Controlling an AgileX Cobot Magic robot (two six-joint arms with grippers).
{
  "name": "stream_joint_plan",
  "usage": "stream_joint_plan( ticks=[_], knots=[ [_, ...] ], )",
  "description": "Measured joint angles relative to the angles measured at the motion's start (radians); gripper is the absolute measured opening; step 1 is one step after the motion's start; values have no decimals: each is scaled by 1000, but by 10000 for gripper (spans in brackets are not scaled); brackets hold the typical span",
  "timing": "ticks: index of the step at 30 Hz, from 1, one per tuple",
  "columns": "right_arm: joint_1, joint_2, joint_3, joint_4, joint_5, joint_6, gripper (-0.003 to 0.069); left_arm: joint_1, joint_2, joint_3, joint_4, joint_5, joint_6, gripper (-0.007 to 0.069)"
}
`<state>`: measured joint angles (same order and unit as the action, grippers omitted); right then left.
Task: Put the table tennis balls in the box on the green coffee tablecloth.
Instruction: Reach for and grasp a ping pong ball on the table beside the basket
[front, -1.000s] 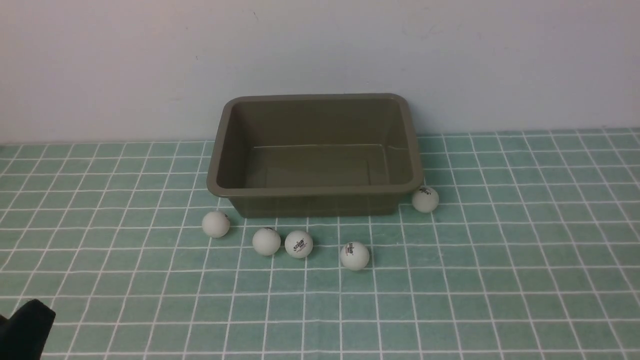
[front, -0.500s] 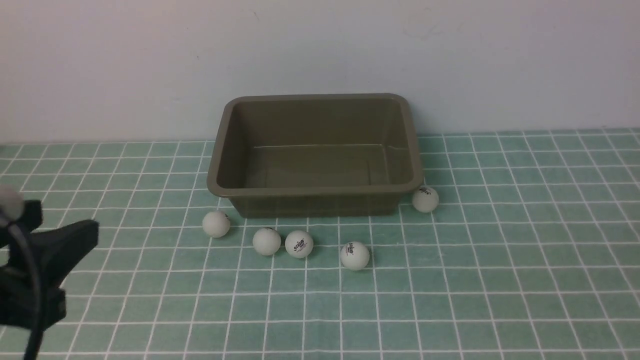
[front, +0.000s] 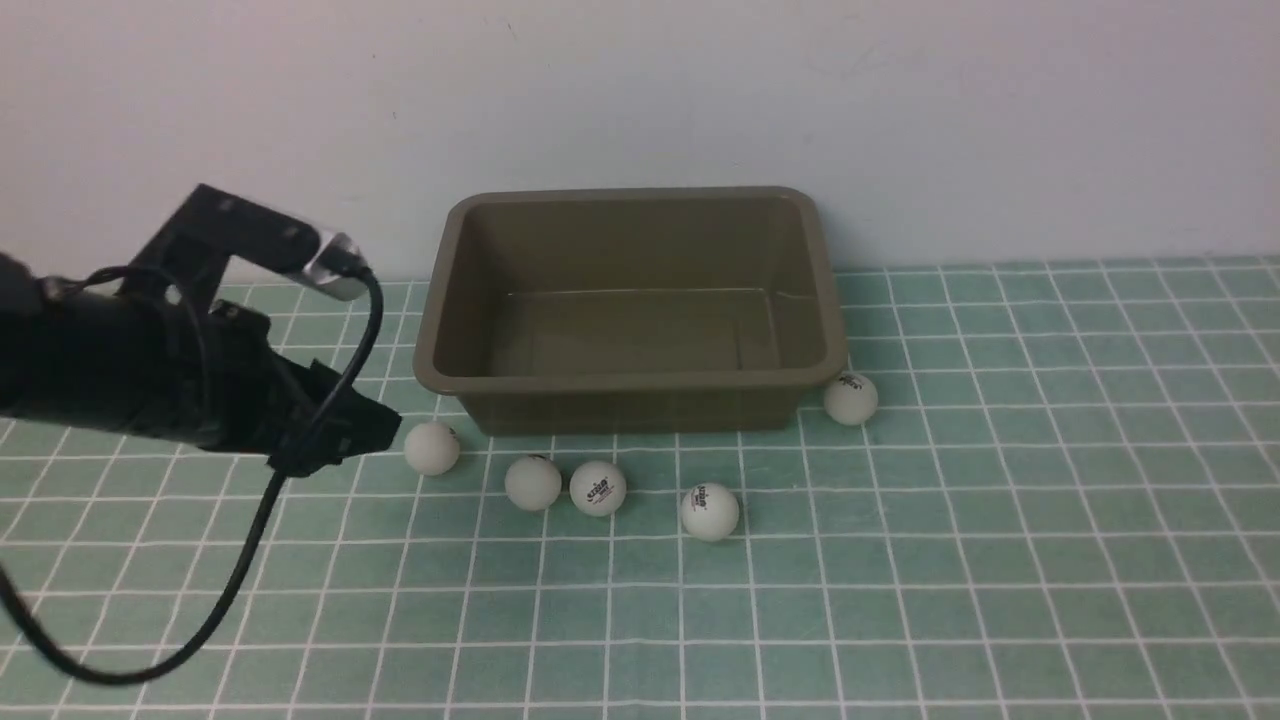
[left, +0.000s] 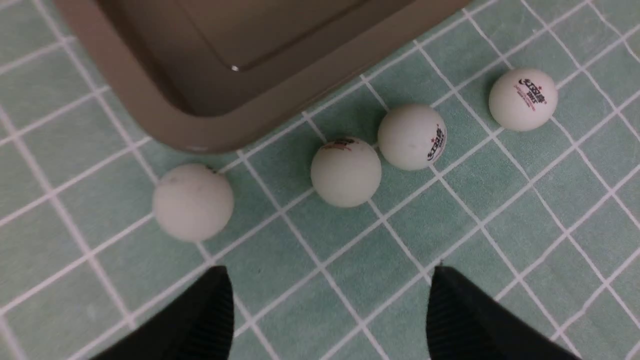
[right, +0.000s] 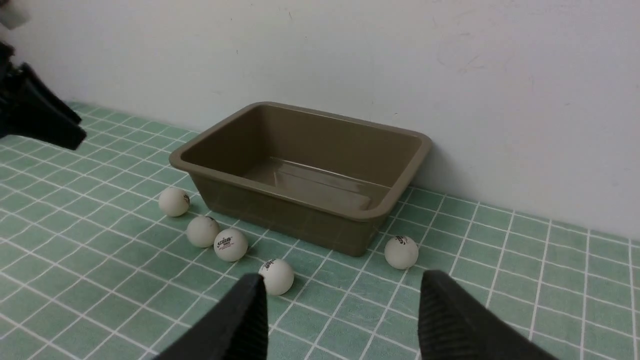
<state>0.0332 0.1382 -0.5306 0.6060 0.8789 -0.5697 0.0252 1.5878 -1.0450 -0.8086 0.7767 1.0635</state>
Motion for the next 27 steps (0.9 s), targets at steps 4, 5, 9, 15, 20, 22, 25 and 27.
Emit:
stream_joint_plan(
  ticks=[4, 5, 9, 15, 20, 22, 25, 27],
  knots=[
    [0, 0, 0, -4, 4, 0, 379, 0, 127, -98, 12, 63, 4, 497],
    [0, 0, 0, -4, 4, 0, 379, 0, 145, -117, 26, 69, 5, 500],
    [0, 0, 0, -4, 5, 0, 379, -1, 221, -164, 141, 74, 6, 503],
    [0, 0, 0, -4, 3, 0, 379, -1, 252, -168, 200, 15, 6, 503],
    [0, 0, 0, -4, 3, 0, 379, -5, 272, -172, 202, -39, 16, 503],
    [0, 0, 0, -4, 3, 0, 379, -5, 282, -172, 198, -55, 28, 503],
    [0, 0, 0, -4, 3, 0, 379, -5, 301, -172, 155, -75, 80, 503],
    [0, 0, 0, -4, 3, 0, 379, -5, 307, -172, 132, -78, 100, 503]
  ],
)
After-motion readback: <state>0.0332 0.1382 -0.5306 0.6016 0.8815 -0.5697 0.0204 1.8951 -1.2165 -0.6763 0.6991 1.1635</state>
